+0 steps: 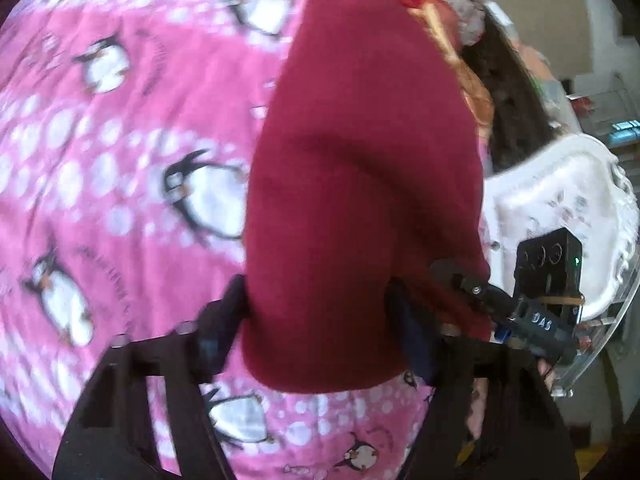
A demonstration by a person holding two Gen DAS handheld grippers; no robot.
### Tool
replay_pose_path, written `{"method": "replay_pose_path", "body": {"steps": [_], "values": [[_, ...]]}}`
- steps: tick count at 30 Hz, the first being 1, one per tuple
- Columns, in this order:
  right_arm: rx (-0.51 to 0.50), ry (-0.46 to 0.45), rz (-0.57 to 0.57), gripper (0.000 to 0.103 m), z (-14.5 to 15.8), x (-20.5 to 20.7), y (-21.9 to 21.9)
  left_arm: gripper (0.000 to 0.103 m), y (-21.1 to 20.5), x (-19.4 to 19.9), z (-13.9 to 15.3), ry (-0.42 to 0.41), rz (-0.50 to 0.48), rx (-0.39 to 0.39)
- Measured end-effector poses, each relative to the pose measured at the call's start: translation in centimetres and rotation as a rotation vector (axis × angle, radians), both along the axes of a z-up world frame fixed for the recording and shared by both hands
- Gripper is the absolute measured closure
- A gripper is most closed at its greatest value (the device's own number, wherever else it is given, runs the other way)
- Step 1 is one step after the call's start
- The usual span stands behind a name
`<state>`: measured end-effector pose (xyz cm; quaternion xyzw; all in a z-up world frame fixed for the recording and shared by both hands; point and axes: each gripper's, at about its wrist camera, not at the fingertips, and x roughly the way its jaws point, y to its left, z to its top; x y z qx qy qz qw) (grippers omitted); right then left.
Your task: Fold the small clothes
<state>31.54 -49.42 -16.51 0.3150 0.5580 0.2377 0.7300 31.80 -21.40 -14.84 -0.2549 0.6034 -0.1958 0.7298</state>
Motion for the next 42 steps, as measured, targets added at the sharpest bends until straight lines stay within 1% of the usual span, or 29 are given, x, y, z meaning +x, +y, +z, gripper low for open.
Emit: {"method": "replay_pose_path", "body": {"steps": [1,2,3,4,5,6,7,8,9,10,11,12,13,15,16,17,19,20,22,25,27,33,37,42], "values": [[-0.002,0.030,0.002,0.064,-0.9,0.1,0.7,0.053,0.6,-0.6,0.8,-0.019,-0.002,-0.029],[-0.005,0.033,-0.017,0.066,-0.8,-0.1,0.9,0.056,1.4,-1.1,1.6,-0.047,-0.008,-0.058],[0.003,0.014,-0.019,0.069,0.1,-0.7,1.1,0.056,2.1,-1.7,2.2,-0.072,-0.010,-0.071],[0.013,0.003,-0.020,0.069,0.6,-1.0,1.3,0.056,2.8,-1.9,1.9,-0.073,0.000,-0.065],[0.032,0.006,-0.020,0.069,0.5,-1.2,1.5,0.056,3.0,-1.9,1.1,-0.057,0.007,-0.049],[0.055,0.023,-0.019,0.068,-0.2,-1.1,1.9,0.055,2.8,-1.6,0.0,-0.038,0.014,-0.021],[0.051,0.051,-0.019,0.068,-1.5,-0.9,2.4,0.049,2.7,-1.6,-0.8,-0.047,0.018,-0.002],[0.048,0.074,-0.010,0.066,-2.8,-0.5,2.9,0.047,2.7,-1.7,-0.6,-0.058,0.026,-0.008],[0.100,0.084,-0.019,0.066,-3.8,-0.4,2.8,0.047,2.8,-1.9,0.0,-0.051,0.036,-0.014],[0.135,0.101,-0.049,0.064,-3.8,-0.5,2.3,0.048,2.9,-2.8,1.6,-0.073,0.050,0.008],[0.140,0.105,-0.066,0.057,-3.1,-1.0,2.1,0.048,2.9,-3.6,3.0,-0.121,0.052,0.052],[0.085,0.057,-0.066,0.049,-1.1,-2.0,2.3,0.048,2.6,-4.9,4.9,-0.191,0.051,0.128],[0.010,0.005,-0.062,0.045,0.8,-3.1,2.6,0.048,2.0,-6.9,7.6,-0.288,0.035,0.243],[-0.166,-0.086,-0.070,0.030,4.8,-5.9,3.3,0.047,1.0,-9.5,10.2,-0.392,0.006,0.385],[-0.227,-0.138,-0.086,0.028,7.2,-8.0,3.6,0.044,0.8,-11.5,11.8,-0.436,0.000,0.468],[-0.269,-0.163,-0.095,0.027,8.7,-9.7,4.0,0.036,0.7,-13.6,13.1,-0.469,-0.005,0.532],[-0.366,-0.197,-0.104,0.027,11.8,-13.4,4.8,0.026,0.5,-17.0,14.8,-0.503,-0.021,0.595],[-0.390,-0.215,-0.103,0.027,13.0,-15.1,5.3,0.026,0.4,-18.7,15.7,-0.519,-0.035,0.608],[-0.431,-0.237,-0.115,0.027,14.5,-17.8,5.4,0.026,0.6,-21.0,16.6,-0.515,-0.063,0.610],[-0.480,-0.220,-0.112,0.027,15.8,-20.7,5.4,0.026,0.2,-22.6,17.2,-0.514,-0.090,0.621],[-0.487,-0.196,-0.111,0.027,16.4,-22.2,5.5,0.026,-0.3,-23.5,17.9,-0.524,-0.099,0.630],[-0.512,-0.172,-0.104,0.027,17.6,-23.6,5.4,0.026,-0.9,-24.0,18.8,-0.530,-0.100,0.656],[-0.537,-0.159,-0.103,0.027,18.1,-23.4,6.0,0.026,-1.0,-23.1,18.6,-0.489,-0.115,0.641],[-0.562,-0.137,-0.084,0.027,18.0,-22.5,6.6,0.026,-1.3,-22.4,18.4,-0.456,-0.139,0.645]]}}
